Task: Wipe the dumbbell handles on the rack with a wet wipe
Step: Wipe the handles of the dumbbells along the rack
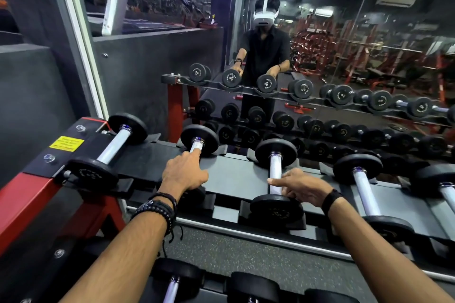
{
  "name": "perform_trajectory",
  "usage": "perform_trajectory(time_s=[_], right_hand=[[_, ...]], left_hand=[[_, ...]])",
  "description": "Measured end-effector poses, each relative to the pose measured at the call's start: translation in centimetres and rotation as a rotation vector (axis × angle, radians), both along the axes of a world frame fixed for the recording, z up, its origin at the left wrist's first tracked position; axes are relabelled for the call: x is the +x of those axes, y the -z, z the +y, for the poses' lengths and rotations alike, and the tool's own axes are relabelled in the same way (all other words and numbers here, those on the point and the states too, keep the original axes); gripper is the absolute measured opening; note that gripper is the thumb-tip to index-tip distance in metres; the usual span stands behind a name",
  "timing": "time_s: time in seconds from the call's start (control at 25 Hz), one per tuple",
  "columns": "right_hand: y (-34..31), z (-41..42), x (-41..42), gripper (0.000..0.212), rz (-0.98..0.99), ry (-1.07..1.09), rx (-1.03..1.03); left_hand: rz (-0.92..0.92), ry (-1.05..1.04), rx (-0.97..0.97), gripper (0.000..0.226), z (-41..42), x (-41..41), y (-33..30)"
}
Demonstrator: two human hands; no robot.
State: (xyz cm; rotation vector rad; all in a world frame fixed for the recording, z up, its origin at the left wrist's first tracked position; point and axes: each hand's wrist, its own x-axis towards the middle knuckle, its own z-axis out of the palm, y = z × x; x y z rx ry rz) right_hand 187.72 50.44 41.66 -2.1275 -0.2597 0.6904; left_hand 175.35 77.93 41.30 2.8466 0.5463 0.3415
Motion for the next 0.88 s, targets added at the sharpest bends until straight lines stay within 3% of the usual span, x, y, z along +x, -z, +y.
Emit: perform_trajectory(time_s=[0.2,0.32,0.4,0.56,0.68,0.8,0.88], right_hand=[[2.2,1.0,0.6,0.067,0.161,-0.009,0.141],[2.5,1.5,0.6,0.032,0.215,0.005,0.223],[2.4,1.5,0.6,0.019,0.132,-0.021,0.157],[1.3,0.8,-0.7,0.028,0.081,-0.075,0.091],[0.8,-0.1,-0.9,0.046,-0.026,-0.032,0.066],[0.7,-0.5,-0.7,0.065,-0.246,-0.014,0.044],[0.2,-0.5,-0.9,0.056,-0.438,-0.108,-0.024]], left_hand=[[-0.005,-0.004,0.019,0.071,0.1,0.0,0.1],[-0.015,-0.009,0.024,0.070,0.3,0.2,0.3],[-0.010,-0.010,0.008,0.069,0.5,0.3,0.5],[-0.020,-0.027,-0.008,0.066,0.5,0.0,0.4],[-0.045,-0.035,0.002,0.063,0.4,-0.2,0.2],[-0.042,-0.022,0.003,0.061,0.5,-0.1,0.1],[-0.045,-0.026,-0.007,0.059,0.6,-0.3,0.0]])
